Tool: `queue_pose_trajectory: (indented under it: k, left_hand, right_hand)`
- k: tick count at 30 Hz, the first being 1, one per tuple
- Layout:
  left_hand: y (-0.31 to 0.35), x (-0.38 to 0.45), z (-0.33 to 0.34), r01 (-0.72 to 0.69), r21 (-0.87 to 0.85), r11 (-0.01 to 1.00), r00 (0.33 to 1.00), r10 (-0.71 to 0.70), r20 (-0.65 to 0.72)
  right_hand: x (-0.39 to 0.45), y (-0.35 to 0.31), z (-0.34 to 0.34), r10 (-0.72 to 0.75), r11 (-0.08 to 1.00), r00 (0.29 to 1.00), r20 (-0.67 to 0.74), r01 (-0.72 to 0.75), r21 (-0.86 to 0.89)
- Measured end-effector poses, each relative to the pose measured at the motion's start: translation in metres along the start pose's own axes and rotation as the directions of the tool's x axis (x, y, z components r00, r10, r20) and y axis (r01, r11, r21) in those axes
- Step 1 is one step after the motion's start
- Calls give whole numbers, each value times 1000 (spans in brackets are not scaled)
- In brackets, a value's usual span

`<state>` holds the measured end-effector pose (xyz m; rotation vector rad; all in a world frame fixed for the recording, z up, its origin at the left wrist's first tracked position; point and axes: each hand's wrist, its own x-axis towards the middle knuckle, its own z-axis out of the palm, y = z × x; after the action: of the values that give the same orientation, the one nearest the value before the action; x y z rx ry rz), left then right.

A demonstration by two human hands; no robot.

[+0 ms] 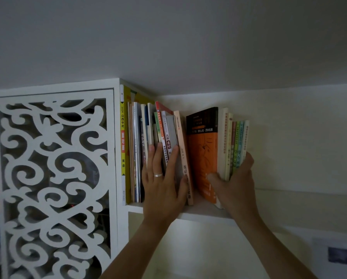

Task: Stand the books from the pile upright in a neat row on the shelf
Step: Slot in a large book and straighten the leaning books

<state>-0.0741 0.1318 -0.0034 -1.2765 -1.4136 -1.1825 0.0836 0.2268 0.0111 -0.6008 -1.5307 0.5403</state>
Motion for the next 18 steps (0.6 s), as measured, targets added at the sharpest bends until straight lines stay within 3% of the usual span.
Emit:
queue_pose_trajectory:
  k: [6,8,10,12,15,18]
  left_hand:
    - [-2,1,3,-33,68,997,999,34,-19]
    - [-1,4,-1,-213,175,961,976,216,1]
    - [2,13,-7,-488,269,830,873,457,171]
    - [9,30,-15,-660,286,695,739,534,411]
    - [24,49,-26,-786,346,513,586,439,681]
    - [37,56,-35,-870,380,313,470,298,831]
  right_hand:
    - [-1,0,-2,23,1000,1000,-14,-23,-5]
    - [-3,-3,-5,31,998,999,-20,-32,-49]
    - [-5,-7,-6,28,991,999,-17,-31,-132]
    - [-5,-10,-6,49,979,999,-4,-48,-199]
    - [-7,-16,-7,88,972,996,27,-80,-222]
    - [-9,-19,-10,102,971,995,5,-98,-220]
